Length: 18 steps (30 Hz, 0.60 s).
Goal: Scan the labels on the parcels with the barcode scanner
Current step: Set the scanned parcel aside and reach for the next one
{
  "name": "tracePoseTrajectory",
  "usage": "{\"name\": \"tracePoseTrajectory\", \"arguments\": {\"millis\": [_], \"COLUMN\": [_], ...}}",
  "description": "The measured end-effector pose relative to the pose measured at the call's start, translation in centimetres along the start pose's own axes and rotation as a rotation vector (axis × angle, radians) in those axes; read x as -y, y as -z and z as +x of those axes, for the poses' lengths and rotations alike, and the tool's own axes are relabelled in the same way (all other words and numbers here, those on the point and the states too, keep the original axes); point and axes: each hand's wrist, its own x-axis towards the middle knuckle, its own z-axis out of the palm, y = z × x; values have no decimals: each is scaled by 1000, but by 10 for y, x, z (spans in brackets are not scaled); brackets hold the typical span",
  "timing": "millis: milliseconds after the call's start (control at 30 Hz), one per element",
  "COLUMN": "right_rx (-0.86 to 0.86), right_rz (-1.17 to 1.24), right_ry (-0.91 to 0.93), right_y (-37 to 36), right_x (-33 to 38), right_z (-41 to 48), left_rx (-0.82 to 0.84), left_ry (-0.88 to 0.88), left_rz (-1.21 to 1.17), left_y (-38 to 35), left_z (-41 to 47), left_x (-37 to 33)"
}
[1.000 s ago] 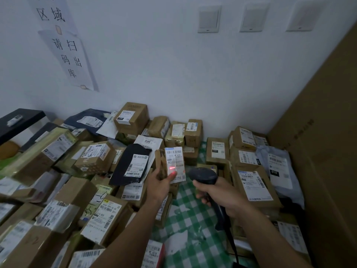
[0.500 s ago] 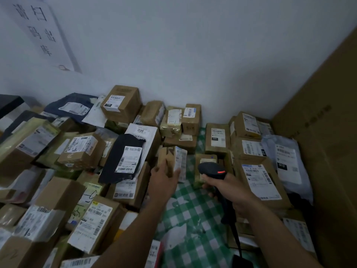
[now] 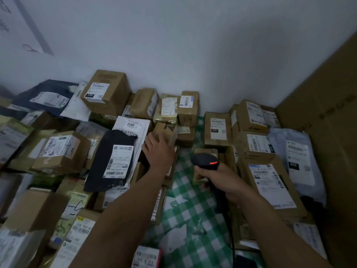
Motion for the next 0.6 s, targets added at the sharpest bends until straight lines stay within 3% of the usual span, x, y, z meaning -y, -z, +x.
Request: {"name": "tracePoseTrajectory", "arguments": {"millis": [267,433,500,600], "right_rx": [-84,-146,-164,-173], "right_rz": [39,86,81,61], "right_ry": [-9,-13,-13,-13], "right_y": [18,33,37,40], "right_x": [-3,-13,-17,-23], "right_z": [-10,-25,-29,-34], "left_rx": [31,18,111,407], "left_ry": [35,-258,-258,0], "left_rz": [-64,-512,-601,-712], "left_y": [1,-2,-15,-53], "left_z": [5,-57,-78,-90], "left_x": [-9,-28,-40,-50]}}
